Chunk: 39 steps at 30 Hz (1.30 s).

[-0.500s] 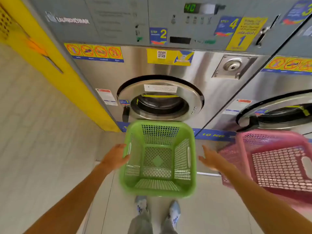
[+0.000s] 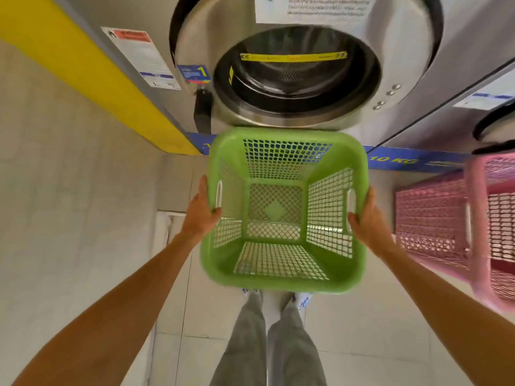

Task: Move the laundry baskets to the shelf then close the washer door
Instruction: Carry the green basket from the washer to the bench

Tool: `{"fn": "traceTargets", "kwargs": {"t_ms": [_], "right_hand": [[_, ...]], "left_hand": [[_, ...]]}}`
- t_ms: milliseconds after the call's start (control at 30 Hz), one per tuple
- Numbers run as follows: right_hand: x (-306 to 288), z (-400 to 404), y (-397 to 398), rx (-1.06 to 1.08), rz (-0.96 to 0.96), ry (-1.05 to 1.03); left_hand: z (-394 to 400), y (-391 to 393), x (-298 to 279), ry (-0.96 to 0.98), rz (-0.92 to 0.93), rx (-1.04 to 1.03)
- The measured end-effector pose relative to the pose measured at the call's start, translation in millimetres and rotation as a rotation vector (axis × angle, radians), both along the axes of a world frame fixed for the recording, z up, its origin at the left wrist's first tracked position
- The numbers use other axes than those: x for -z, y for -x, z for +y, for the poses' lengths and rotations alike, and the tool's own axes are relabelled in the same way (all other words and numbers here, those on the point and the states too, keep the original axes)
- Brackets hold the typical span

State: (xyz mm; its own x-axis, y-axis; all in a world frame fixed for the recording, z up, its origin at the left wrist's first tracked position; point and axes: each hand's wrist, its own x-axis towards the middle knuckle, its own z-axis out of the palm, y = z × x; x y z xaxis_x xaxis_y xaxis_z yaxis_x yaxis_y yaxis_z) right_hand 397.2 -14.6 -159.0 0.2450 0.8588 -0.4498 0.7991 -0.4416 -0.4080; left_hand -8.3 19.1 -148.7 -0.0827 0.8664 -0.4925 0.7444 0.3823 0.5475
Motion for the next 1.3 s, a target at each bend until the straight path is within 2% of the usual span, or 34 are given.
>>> {"fn": "traceTargets", "kwargs": {"t_ms": [233,467,600,800,933,1300], "right_hand": [[-9,-2,14,0.084,0.038,-0.078],[-12,-15,6,0.04,0.069,-0.055],[-17,-42,-2,-0.043,0.115,-0.074],[-47,-78,5,-0.176,0.112,-0.07],[-64,-95,22,-0.288,0.08,-0.051],[-52,-144,153,-0.671,0.158,-0.013]], "left_hand": [[-9,-13,11,-0.06,-0.038,-0.151],[-42,-17,3,-0.093,-0.051,-0.25],[-97,-21,-18,-0.109,-0.027,-0.324],[-198,-23,-45,-0.096,-0.118,-0.469],[-261,-24,-65,-0.094,-0.068,-0.587],[-447,21,-68,-0.127,-0.031,-1.042]]}}
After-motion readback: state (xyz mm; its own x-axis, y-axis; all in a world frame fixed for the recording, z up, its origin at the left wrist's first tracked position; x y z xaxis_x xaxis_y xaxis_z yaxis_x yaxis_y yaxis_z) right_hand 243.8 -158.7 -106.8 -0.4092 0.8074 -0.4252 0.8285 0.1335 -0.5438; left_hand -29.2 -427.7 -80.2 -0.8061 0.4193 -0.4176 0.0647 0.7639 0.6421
